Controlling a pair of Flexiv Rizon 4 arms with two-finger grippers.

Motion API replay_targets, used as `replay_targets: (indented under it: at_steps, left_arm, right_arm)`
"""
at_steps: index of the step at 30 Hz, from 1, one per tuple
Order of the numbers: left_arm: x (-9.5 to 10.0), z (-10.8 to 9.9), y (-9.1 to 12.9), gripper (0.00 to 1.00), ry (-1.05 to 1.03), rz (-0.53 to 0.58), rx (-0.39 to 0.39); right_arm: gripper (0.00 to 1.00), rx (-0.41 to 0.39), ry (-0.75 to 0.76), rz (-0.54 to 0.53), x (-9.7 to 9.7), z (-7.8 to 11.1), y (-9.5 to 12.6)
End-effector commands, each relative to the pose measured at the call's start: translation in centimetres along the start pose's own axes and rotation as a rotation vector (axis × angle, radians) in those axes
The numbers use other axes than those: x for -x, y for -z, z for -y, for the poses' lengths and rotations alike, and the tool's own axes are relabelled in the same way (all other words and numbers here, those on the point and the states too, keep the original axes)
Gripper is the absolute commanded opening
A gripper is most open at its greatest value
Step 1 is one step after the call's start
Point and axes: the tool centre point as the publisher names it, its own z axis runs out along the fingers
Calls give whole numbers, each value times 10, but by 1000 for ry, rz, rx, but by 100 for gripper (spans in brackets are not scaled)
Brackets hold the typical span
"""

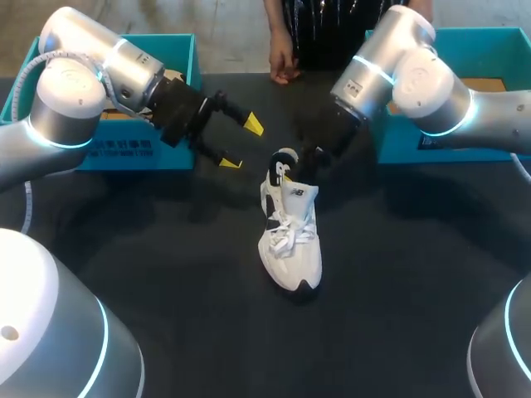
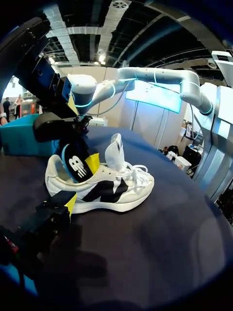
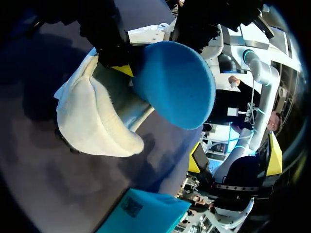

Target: Take the shoe out of the shoebox, open the shoe tongue, remove and reinsert the insole, then place the shoe into the shoebox

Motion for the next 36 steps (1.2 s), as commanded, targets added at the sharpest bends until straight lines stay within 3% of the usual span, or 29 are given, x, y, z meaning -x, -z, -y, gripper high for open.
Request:
replay_targets:
  at_steps: [1,15,17,23,36]
  left_arm:
    - [0,1,0,100,-1,-3,3]
    - [0,1,0,100,-1,-3,3]
    - [0,1,0,100,-1,-3,3]
    - [0,1,0,100,-1,-3,3]
    - [0,1,0,100,-1,-3,3]
  right_arm:
    - [39,3,2,32,-6,1,9]
    - [35,0,18,61,-4,-9,23]
    - [30,-1,21,63,-3,-12,24]
    - [0,-30,13,48,2,-14,20]
    - [0,-62,-39,3,-3,8,-3]
